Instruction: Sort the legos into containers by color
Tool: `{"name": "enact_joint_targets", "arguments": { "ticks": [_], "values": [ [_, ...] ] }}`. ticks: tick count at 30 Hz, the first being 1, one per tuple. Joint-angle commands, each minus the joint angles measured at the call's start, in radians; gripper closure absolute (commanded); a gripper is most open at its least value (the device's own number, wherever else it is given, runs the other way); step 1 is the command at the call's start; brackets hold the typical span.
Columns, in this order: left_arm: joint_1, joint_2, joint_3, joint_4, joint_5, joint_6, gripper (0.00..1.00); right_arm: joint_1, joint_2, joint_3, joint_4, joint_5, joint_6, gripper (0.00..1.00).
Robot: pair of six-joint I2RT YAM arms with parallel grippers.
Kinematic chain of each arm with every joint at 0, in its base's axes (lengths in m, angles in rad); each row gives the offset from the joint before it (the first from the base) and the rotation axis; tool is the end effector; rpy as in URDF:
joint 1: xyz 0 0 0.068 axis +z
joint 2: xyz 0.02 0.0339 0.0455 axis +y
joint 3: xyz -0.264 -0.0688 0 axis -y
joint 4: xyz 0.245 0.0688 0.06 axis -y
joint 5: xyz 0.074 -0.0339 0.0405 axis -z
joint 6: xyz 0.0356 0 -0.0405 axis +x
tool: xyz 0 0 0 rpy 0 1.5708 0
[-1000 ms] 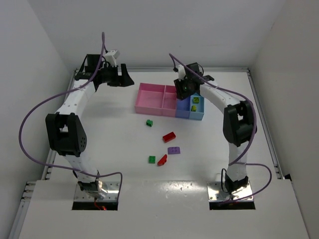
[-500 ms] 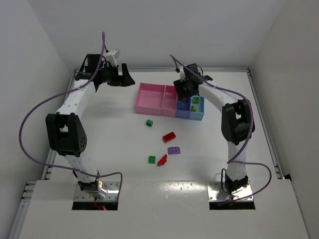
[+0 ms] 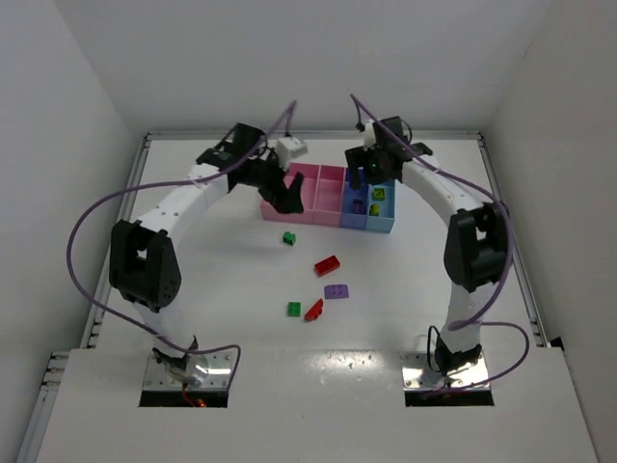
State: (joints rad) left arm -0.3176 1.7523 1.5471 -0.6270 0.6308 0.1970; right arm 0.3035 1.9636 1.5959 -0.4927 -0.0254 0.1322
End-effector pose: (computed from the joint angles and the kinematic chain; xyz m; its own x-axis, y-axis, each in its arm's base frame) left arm 0.3629 -0.1414 0.3060 -0.5657 0.3523 -0.7456 0.7547 0.5855 -0.2959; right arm 0.4222 0.1332 0.2422 -0.7586 -0.0995 -0.6439 -0.2165 0.9706 0.1050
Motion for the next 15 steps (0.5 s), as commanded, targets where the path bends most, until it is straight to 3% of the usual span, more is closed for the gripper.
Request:
{"name": "enact_joint_targets", "arguments": {
  "ticks": [1,7,10,15],
  "values": [
    [-0.188,-0.060,0.024,-0.175,-0.043,0.240,0.04,-0.078,-0.185,-0.019,-0.004,-0.013,0.033,0.17],
    [-0.532,0.036,0.047,-0.288,-0.247,0.358,0.13,-0.256,-0.279,-0.163,-0.044,-0.004,0.010,0.17],
    [-0.624,0.160,0.160,-0.409,-0.325,0.392,0.16,-0.380,-0.328,-0.247,-0.035,-0.077,0.010,0.17],
    [-0.656,0.266,0.243,-0.464,-0.370,0.401,0.17,-0.492,-0.351,-0.255,-0.061,-0.148,0.001,0.17]
  ]
}}
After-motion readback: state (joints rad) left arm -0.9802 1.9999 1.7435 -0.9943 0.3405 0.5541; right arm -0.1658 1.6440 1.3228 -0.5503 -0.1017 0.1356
